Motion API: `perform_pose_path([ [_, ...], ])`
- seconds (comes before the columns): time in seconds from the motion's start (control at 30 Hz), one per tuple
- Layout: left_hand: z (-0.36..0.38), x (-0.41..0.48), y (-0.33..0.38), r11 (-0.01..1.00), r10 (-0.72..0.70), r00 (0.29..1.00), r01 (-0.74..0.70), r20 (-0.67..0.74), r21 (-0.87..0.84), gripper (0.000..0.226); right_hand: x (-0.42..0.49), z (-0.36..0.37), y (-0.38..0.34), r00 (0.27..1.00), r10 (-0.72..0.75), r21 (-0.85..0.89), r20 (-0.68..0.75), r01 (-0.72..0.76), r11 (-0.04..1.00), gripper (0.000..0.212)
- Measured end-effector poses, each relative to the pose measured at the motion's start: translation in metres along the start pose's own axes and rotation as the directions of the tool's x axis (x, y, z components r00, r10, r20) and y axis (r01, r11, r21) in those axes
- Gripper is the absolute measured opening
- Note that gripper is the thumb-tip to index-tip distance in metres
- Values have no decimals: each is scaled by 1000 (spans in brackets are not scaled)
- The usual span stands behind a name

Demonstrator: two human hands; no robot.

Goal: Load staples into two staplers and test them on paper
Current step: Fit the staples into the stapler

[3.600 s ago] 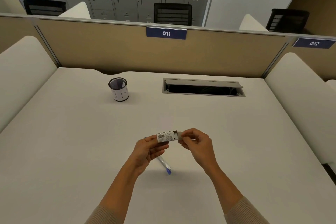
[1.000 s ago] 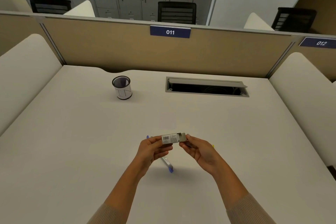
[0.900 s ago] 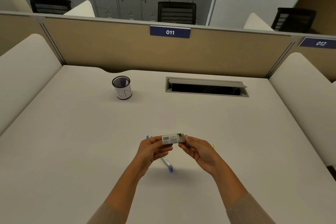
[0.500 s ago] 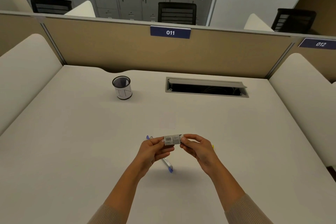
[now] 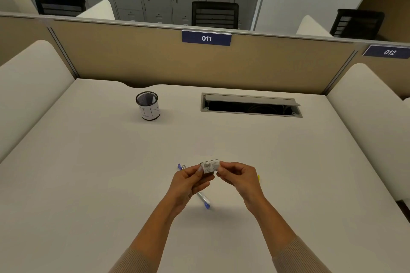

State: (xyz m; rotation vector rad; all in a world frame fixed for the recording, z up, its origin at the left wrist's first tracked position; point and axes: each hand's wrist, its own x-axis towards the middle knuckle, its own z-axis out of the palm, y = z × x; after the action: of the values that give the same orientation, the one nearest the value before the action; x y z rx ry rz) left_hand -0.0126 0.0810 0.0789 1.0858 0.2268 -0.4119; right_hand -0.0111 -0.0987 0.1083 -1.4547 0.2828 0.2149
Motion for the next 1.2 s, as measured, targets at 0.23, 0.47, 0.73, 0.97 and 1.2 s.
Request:
perform_pose_path([
  [0.23, 10, 4, 0, 999, 25, 1000, -24, -4, 42, 37, 2, -2, 4, 998, -32, -138, -59, 24, 990, 36],
  [0.47, 23, 18, -9, 996, 15, 997, -8, -70, 94, 42, 9, -5, 8, 990, -65, -227, -127, 35, 973, 62],
  [0.73, 42, 49, -8, 937, 27, 999, -13, -33, 348, 30, 42, -41, 13, 978, 135, -22, -161, -141, 990, 51],
  [0.97, 32, 67, -31, 730, 201, 976, -90, -86, 678, 23, 112, -123, 9, 862, 142, -89, -487, -211, 973, 48],
  [1.2, 29, 79, -41, 633, 210, 973, -60, -96, 772, 22, 166, -185, 7, 783, 68, -200, -619, -241, 950, 55],
])
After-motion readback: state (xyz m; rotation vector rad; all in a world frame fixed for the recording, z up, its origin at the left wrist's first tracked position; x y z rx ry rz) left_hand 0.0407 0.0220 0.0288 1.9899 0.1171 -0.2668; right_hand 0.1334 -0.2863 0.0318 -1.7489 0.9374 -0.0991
